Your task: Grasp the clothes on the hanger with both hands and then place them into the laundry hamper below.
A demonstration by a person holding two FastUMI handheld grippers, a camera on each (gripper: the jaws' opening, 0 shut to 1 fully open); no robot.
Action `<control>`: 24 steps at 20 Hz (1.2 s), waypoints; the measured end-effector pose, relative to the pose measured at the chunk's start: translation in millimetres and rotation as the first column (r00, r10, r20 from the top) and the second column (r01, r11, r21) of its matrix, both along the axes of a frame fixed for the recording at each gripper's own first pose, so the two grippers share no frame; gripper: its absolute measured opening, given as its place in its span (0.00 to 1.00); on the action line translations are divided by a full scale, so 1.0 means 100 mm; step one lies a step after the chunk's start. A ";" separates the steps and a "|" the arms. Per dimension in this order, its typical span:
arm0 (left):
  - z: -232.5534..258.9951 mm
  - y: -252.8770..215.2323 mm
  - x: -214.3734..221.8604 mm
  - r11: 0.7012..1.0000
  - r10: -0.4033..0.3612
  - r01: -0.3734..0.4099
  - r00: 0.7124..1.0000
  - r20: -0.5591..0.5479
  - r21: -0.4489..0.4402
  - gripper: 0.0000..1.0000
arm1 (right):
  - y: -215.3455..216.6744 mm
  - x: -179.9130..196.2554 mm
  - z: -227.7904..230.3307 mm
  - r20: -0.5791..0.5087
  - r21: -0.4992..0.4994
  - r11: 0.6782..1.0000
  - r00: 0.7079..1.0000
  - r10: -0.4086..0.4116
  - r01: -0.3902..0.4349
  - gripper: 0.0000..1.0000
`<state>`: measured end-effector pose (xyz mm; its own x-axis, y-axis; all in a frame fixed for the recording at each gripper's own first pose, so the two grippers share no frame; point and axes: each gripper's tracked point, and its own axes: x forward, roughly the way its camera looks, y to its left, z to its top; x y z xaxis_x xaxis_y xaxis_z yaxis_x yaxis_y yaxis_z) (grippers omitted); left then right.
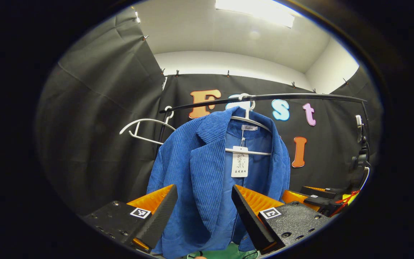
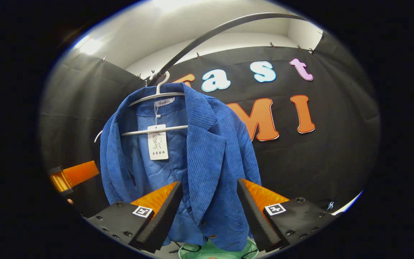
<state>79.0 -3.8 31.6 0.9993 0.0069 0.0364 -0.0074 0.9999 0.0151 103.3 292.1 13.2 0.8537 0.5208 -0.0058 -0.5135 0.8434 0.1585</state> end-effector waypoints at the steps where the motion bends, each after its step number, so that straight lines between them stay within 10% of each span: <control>1: 0.01 0.00 0.04 1.000 0.001 -0.001 1.000 -0.001 0.007 0.92 | 0.06 0.05 0.03 -0.002 0.006 1.000 1.000 0.004 -0.004 0.98; 14: -0.08 -0.10 0.61 0.998 -0.011 0.013 1.000 -0.028 0.069 0.95 | 0.49 0.54 0.17 0.030 -0.015 1.000 1.000 0.006 -0.006 0.89; 15: -0.09 -0.11 0.65 0.997 -0.015 0.017 0.999 -0.032 0.074 0.92 | 0.49 0.57 0.16 0.032 -0.020 1.000 0.999 0.001 0.000 1.00; 21: -0.13 -0.01 0.79 0.996 0.027 -0.024 0.999 -0.030 0.087 0.84 | 0.52 0.64 0.12 0.020 -0.005 1.000 1.000 0.018 -0.018 0.44; 24: -0.18 0.02 0.83 0.994 0.032 -0.027 0.999 -0.040 0.107 0.58 | 0.49 0.63 0.14 0.021 0.003 0.999 0.999 0.036 -0.036 0.16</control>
